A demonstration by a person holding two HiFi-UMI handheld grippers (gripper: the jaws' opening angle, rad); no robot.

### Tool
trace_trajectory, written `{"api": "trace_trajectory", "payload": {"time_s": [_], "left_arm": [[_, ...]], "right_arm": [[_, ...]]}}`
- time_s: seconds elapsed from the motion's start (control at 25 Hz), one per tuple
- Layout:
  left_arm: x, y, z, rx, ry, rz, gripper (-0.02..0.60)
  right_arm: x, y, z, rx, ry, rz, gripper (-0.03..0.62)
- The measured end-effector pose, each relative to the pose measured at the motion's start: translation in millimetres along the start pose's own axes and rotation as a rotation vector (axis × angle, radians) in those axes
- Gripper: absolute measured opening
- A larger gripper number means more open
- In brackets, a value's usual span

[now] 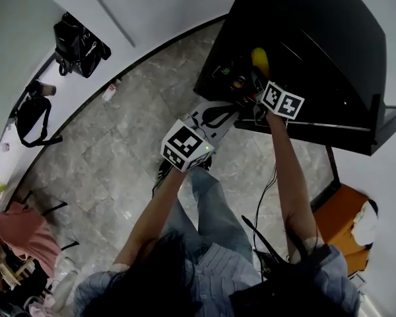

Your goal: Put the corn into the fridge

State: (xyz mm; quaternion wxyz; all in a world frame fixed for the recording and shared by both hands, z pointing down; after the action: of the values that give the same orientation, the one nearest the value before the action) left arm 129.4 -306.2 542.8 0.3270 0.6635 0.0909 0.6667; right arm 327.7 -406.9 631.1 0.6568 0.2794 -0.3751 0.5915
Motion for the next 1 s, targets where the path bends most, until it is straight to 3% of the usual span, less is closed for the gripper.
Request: {"api": "trace_trajectory", "payload": {"time_s": [0.2,0.52,1.0], "left_arm": [[5,3,-2,-0.005,0.010,-0.007,0.008],[8,5,0,-0.006,0.020,-0.012,0.009],[12,14,0,-0.019,0.028,-0.026,0.009]], "right_arm": [[-4,-7,16,0.016,0.034,-0.060,0.249],[-2,-18,31,0.024,0.111,-0.244,0.249],[-17,-33,54,0.024,0.141,-0.304,0.249]]}}
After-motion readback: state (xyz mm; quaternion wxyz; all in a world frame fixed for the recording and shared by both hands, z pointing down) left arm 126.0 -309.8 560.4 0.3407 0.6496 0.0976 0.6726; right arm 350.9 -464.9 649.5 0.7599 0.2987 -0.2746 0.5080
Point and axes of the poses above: the fingertips, and each gripper's own axes: z forward along the fingers, y to its left, x out of its underside, the point moved 6 cm from there along -z, backward along the fingers, and after that the axes turned 14 degrees about -z, right-handed, at the moved point
